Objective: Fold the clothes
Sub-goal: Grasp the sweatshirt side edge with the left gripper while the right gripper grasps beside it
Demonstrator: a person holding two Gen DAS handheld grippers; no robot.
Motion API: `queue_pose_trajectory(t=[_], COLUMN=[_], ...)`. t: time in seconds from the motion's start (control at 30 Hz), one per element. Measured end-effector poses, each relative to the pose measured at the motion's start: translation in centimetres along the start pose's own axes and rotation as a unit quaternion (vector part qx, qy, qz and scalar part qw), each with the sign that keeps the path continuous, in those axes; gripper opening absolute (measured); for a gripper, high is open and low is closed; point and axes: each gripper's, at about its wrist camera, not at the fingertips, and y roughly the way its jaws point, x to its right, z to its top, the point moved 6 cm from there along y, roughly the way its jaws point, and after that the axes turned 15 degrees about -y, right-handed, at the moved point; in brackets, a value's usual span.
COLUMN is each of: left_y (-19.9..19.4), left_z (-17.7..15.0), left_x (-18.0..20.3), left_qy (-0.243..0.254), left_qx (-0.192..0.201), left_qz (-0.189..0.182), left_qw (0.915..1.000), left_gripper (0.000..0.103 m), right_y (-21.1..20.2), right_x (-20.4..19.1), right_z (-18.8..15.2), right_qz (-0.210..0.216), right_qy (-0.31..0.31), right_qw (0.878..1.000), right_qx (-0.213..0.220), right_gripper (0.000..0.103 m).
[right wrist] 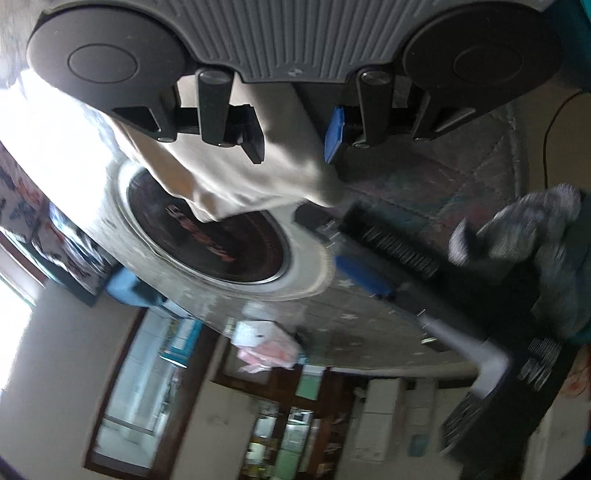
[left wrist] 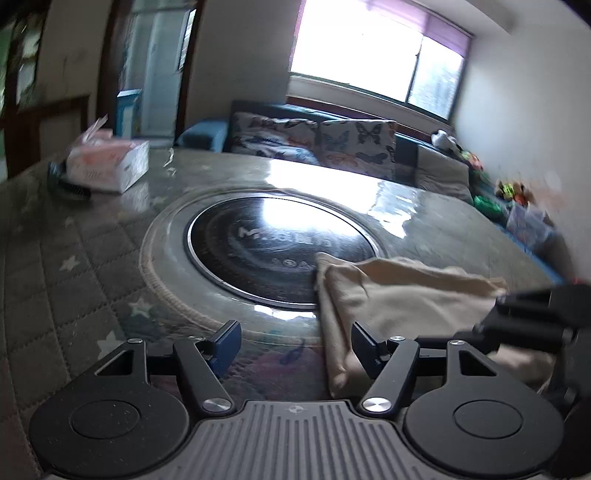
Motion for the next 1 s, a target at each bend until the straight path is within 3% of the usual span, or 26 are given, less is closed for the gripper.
queue_pose_trajectory(t=[0.2, 0.37, 0.7, 0.83, 0.9, 1.0], left_y=[0.6, 1.4, 4.3, 5.2, 5.6, 6.2], left_z=[0.8, 1.0, 1.3, 1.3, 1.2, 1.0], left_x=[-0.7, 0.0, 1.2, 1.5, 1.6, 1.6], left_qy=[-0.065, -0.102, -0.189, -0.214, -0.226, -0.243], left_qx=[-0.027, -0.049, -0.106, -0.122, -0.13, -0.142], left_qz=[-0.023, -0.046, -0.071, -0.077, -0.08, -0.083], left_qw=[0.9973, 0.9925, 0.9735, 0.9661, 0.962, 0.9559], left_gripper=[0.068, 0.068, 0.068, 0.067, 0.058, 0.033], right_y=[1.6, 1.6, -1.9, -3.0, -3.5, -3.9], right_x=[-0.9, -0.3, 2.3, 2.4, 2.3, 1.9], right_z=[0.8, 0.9, 0.7, 0.4, 0.3, 0.1], right_qz=[0.001, -0.005, -0.005, -0.004, -0.003, 0.002], right_qy=[-0.022, -0.004, 0.087, 0.094, 0.097, 0.101], right_qw=[1.0, 1.0, 0.995, 0.994, 0.993, 0.992], right_qx=[-0.003, -0.003, 0.049, 0.061, 0.066, 0.072], right_gripper=[0.035, 0.013, 0.008, 0.007, 0.007, 0.007])
